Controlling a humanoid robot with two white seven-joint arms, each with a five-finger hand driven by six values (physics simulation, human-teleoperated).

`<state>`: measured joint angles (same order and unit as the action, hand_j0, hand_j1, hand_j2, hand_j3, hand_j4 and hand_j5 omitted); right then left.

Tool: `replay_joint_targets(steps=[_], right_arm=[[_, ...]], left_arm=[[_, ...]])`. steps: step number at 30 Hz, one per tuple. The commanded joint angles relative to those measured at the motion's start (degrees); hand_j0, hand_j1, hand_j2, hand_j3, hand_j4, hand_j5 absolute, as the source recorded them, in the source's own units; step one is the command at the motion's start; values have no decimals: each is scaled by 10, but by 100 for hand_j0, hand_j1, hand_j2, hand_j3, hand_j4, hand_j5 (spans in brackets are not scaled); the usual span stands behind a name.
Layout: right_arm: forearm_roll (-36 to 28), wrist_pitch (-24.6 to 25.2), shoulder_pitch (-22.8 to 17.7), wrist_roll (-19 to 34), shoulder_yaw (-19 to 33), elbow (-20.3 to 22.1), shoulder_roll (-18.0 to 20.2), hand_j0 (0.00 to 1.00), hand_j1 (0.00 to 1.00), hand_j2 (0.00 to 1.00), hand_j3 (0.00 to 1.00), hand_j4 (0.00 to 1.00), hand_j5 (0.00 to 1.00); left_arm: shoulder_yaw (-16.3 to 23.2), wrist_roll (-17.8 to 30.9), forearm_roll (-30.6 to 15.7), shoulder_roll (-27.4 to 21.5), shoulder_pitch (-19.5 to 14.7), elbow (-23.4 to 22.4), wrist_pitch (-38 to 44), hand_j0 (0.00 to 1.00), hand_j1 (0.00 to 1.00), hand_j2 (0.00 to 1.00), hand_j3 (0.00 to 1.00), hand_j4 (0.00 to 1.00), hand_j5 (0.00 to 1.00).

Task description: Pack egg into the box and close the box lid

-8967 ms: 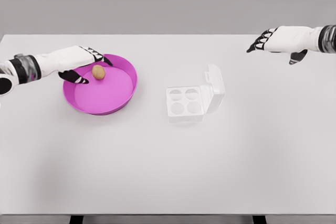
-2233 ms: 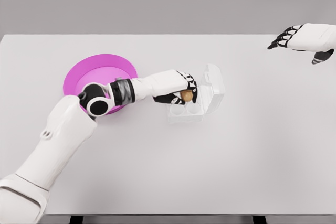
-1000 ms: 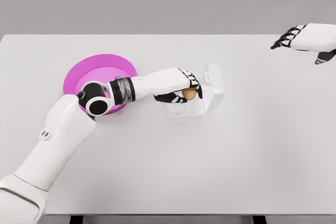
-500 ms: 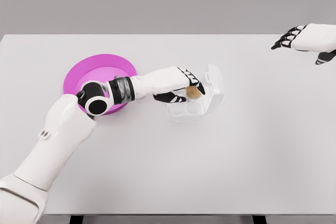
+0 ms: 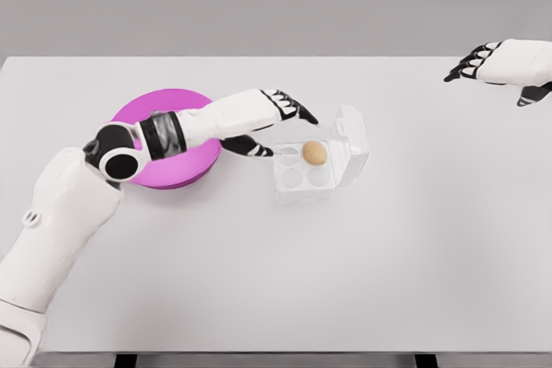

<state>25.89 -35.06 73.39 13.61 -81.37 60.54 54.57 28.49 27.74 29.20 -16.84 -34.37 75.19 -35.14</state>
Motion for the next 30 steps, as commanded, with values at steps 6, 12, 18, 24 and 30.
replay_joint_targets(steps=[6,12,18,24,30], right_arm=[[-1,1,-25,3,14,37,0,100,100,100,100,100,100],[28,1,-32,16,14,139,8,100,100,100,100,100,100],[57,1,-51,23,14,201,19,100,100,100,100,100,100],[58,1,-51,25,14,243,38,100,100,100,100,100,100],[60,1,-51,26,13,250,18,100,100,100,100,100,100]], left_arm=[[-77,-1,-157,-174,67,103,1,100,100,100,100,100,100],[-156,-1,-208,-234,147,141,1,100,100,100,100,100,100],[-185,-1,-218,-260,186,135,1,100,100,100,100,100,100],[-193,3,-217,-260,185,123,1,100,100,100,100,100,100],[-194,5,-217,-260,185,117,1,100,100,100,100,100,100]])
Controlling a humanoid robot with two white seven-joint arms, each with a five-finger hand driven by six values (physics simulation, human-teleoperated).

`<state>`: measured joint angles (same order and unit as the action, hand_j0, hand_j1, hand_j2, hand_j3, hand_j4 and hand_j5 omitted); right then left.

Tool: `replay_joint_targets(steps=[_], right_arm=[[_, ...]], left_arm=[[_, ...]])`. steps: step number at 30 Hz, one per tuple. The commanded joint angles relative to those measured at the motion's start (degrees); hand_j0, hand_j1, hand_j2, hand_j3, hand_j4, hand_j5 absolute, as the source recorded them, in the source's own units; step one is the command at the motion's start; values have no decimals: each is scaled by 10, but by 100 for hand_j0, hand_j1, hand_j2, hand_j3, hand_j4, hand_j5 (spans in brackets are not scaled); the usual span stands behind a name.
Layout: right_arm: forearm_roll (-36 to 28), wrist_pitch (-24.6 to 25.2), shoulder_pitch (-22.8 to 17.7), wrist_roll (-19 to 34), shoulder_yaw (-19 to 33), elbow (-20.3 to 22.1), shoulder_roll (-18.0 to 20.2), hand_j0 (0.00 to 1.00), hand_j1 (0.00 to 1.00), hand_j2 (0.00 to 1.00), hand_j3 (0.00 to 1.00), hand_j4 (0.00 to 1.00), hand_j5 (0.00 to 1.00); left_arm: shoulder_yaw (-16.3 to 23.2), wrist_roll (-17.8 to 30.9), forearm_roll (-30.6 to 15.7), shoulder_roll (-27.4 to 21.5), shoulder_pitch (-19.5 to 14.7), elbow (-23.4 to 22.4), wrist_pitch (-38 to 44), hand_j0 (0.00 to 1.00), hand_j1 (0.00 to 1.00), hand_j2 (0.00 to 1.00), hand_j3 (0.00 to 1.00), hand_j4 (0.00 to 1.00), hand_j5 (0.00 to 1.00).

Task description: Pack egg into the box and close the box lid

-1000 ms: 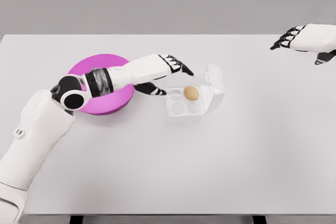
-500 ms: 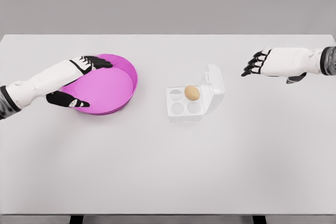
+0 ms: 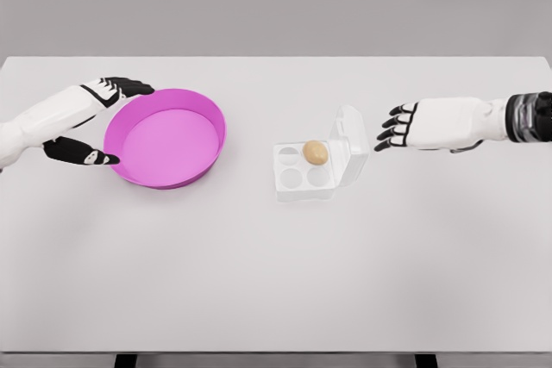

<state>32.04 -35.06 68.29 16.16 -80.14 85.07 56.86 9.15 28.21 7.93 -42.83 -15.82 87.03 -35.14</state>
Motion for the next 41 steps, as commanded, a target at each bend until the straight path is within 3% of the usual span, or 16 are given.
replay_joint_targets(steps=[1,15,19,24,34,36,39,41], right_arm=[[-1,1,0,0,1,9,-5,100,100,100,100,100,100],[-1,1,10,0,3,56,-7,100,100,100,100,100,100],[0,1,13,0,6,61,-8,100,100,100,100,100,100],[0,1,18,16,7,62,-41,100,100,100,100,100,100],[-1,1,21,16,10,61,-36,100,100,100,100,100,100],[-8,1,28,16,33,29,-16,100,100,100,100,100,100],[-34,1,21,12,47,-97,8,100,100,100,100,100,100],[-32,1,6,12,46,-120,4,100,100,100,100,100,100]], left_arm=[[-1,0,-5,-1,0,-1,1,100,100,100,100,100,100],[-1,0,-5,-1,-1,-2,1,100,100,100,100,100,100],[-1,0,-5,-1,-1,-2,1,100,100,100,100,100,100],[-3,0,-5,0,-1,-2,1,100,100,100,100,100,100],[-3,0,-5,0,-1,-2,1,100,100,100,100,100,100],[-3,0,-5,0,-1,-2,1,100,100,100,100,100,100],[-3,0,-5,2,-1,-2,1,100,100,100,100,100,100],[-3,0,-5,2,0,-2,1,100,100,100,100,100,100]])
